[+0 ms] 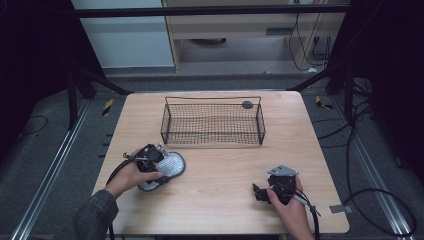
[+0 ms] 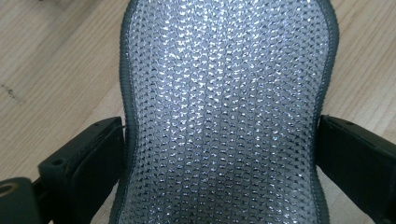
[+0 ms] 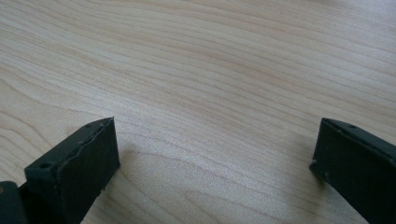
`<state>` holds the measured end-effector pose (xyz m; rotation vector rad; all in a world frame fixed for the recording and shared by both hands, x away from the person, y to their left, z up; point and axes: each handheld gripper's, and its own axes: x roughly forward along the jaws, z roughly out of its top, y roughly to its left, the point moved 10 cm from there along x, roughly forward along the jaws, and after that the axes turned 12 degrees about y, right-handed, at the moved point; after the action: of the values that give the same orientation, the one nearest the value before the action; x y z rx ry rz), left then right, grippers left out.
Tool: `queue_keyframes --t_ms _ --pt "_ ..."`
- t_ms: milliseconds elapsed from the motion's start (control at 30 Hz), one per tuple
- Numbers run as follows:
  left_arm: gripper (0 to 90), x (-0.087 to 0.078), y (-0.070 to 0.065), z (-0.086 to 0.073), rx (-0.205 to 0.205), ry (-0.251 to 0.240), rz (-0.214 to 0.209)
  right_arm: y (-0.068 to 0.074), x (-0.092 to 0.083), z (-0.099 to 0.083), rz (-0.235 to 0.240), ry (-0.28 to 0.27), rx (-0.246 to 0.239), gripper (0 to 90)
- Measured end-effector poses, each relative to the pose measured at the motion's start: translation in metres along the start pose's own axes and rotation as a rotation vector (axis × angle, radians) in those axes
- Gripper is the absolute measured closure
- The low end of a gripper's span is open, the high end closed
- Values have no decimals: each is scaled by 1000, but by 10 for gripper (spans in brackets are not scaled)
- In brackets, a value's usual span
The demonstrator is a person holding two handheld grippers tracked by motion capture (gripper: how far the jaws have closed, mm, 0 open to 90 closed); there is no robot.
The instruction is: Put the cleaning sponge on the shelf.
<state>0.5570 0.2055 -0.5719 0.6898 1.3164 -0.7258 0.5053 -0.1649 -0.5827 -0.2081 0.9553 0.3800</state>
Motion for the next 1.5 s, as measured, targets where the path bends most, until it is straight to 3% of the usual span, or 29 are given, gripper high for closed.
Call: queue_keyframes --t_ms 200,400,533,833,1200,1500 --pt "10 4 0 1 -13 -1 -26 1 0 0 5 1 0 6" --pt "35 2 1 1 -10 -10 -23 1 0 0 7 0 -1 6" --pt "52 -1 2 0 -3 -16 -4 1 0 0 7 -1 -3 6" --pt "56 -28 -4 8 33 -106 38 1 0 0 8 -1 -3 5" --pt "64 -47 -6 10 75 -113 100 1 0 0 7 -1 -3 5" --pt "78 -75 1 17 106 -129 160 1 0 0 7 -1 -3 5"
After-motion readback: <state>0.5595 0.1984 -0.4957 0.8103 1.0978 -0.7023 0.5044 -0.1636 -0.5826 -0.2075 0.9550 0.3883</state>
